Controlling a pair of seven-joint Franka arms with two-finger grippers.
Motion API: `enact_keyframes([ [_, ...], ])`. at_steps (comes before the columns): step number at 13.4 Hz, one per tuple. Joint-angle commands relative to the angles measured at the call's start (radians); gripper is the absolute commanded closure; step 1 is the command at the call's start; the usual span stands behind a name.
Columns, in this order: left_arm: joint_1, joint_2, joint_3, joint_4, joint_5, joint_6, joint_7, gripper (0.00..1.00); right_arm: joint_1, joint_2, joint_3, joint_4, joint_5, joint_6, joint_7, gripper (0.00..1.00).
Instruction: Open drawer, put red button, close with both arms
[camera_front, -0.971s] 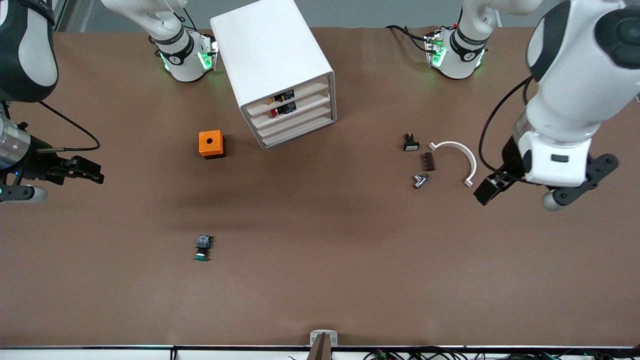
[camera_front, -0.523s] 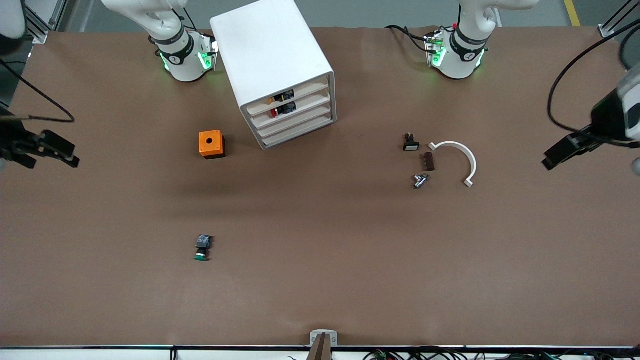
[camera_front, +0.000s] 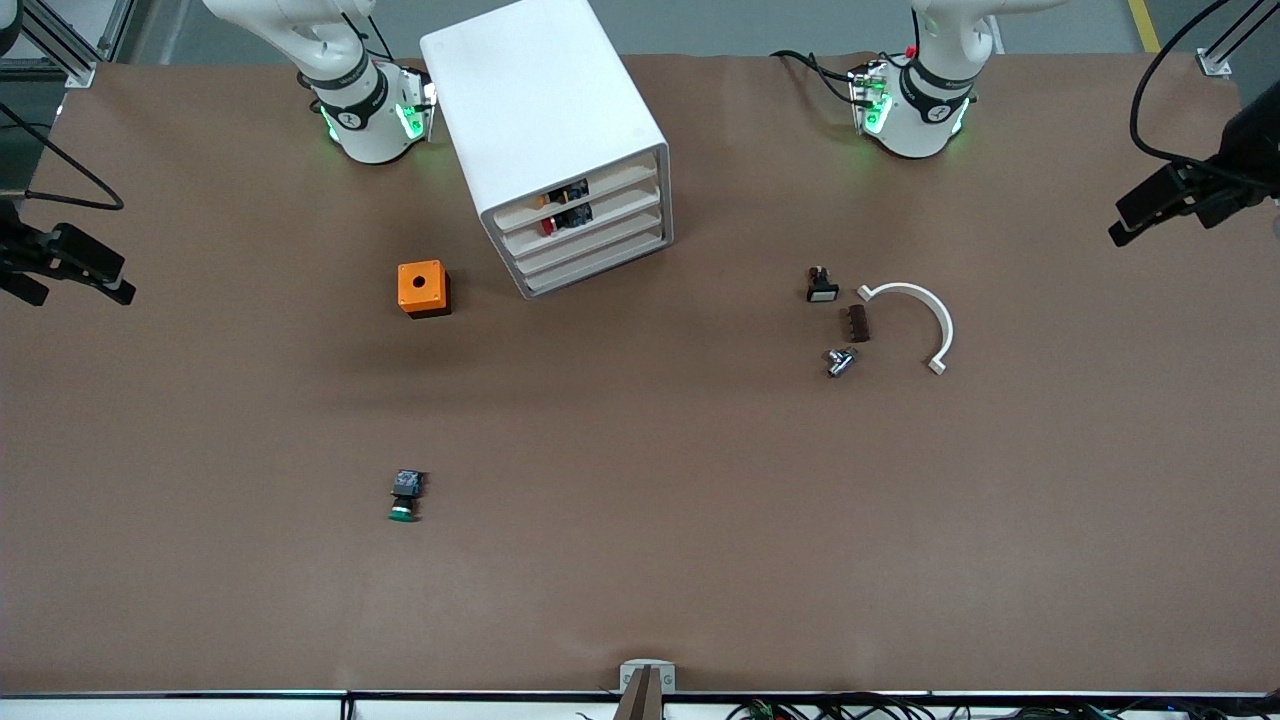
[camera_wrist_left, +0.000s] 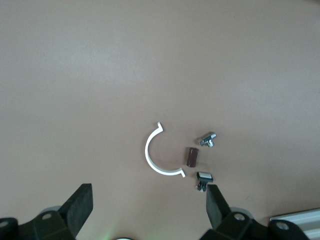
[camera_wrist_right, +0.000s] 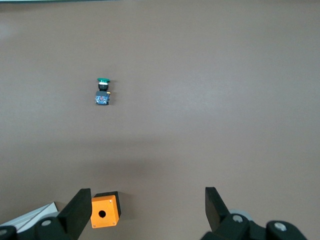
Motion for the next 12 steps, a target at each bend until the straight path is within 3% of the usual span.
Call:
enact_keyframes([
  [1, 0.02, -0.046, -0.012, -0.046, -0.011, -0.012, 0.02, 0.0, -0.024, -0.035, 0.011, -0.026, -0.013, -0.042, -0.026, 0.0],
  [12, 0.015, -0.033, -0.041, -0.029, 0.047, -0.03, 0.043, 0.0, -0.024, -0.006, 0.014, 0.051, -0.016, -0.079, -0.012, 0.0],
])
